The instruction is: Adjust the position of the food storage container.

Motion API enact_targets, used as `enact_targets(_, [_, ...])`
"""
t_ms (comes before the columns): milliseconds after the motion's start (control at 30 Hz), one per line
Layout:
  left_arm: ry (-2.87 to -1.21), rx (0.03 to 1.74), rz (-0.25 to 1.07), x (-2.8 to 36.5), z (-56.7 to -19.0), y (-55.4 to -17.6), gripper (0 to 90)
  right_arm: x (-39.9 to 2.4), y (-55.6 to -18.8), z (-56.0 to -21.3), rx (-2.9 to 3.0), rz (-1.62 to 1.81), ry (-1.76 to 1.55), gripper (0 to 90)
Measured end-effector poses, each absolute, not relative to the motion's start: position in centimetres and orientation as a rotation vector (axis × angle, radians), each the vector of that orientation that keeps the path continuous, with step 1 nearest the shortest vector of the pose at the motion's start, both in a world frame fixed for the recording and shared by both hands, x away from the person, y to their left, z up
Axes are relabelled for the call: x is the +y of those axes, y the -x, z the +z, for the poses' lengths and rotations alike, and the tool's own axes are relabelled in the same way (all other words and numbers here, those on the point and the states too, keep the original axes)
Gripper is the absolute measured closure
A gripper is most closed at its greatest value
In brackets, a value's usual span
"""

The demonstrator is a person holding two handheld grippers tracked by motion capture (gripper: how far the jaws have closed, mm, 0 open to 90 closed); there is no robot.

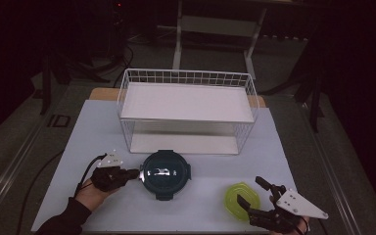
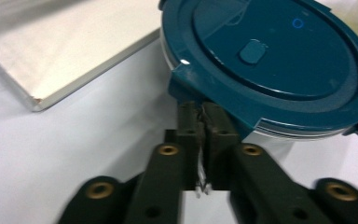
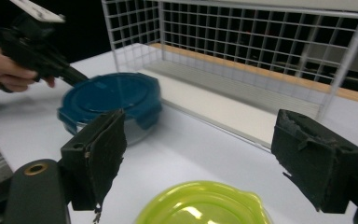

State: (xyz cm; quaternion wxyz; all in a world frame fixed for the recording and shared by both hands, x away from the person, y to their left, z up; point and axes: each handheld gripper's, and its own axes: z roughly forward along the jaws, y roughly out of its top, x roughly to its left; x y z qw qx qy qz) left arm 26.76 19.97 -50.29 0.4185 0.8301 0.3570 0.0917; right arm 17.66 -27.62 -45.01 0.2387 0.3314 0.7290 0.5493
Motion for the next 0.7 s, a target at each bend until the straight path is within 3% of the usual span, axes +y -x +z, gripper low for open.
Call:
enact_targets(67, [-2.059,0.905,0.213,20.4,-50.1,-26.7,72.6,-27.6,-17.7,-45.1,2.006,1.510,-0.920,17.1])
enact_targets(333, [-2.002,0.866,0.150,20.7,-48.4,-25.3,12.7,-26.7,-17.5,-45.1,2.016,1.490,-0.821,17.0])
enact_targets(400, [-1.994,0.845,0.107,20.7,-48.0,-25.0,4.9,-26.5,-17.4,-45.1,2.024,1.492,-0.814,18.3])
enact_targets(433, [-1.995,0.838,0.085,20.6,-47.7,-24.8,1.1,-26.4,-17.4,-45.0,2.027,1.504,-0.802,18.3])
enact_targets(700, [-1.905,0.836,0.113,20.4,-45.2,-23.9,1.1,-25.1,-17.9,-43.4,2.073,1.504,-0.773,12.8])
